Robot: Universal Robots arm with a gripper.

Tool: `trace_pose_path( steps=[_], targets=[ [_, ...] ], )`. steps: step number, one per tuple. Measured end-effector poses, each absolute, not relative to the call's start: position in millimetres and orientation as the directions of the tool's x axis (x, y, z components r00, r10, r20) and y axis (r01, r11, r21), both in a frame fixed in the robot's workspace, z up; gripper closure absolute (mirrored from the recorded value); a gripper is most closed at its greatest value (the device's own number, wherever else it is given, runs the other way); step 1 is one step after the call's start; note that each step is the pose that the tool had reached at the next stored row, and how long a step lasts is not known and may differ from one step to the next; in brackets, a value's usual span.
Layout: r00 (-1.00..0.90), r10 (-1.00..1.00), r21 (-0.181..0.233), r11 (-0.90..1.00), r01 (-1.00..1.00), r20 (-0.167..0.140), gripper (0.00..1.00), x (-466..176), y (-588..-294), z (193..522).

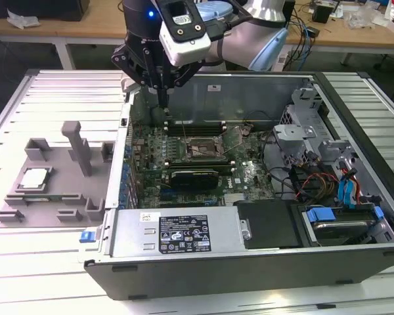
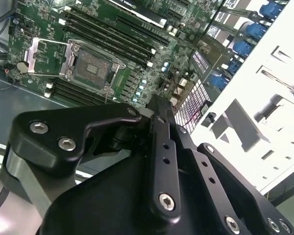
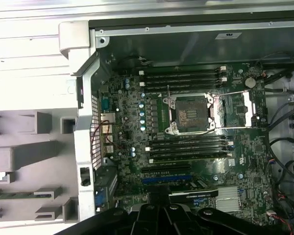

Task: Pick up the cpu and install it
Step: 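Reach for the cpu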

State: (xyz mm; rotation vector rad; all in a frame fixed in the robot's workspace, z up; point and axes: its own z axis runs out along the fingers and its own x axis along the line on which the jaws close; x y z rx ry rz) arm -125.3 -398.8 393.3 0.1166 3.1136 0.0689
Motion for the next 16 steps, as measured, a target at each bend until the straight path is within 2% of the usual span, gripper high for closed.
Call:
trace_pose_path(
  steps=[16],
  targets=[
    [-0.997,0.075,0.045,0.996,0.074,-0.023,0.89,-152.9,-397.4,393.3]
  ],
)
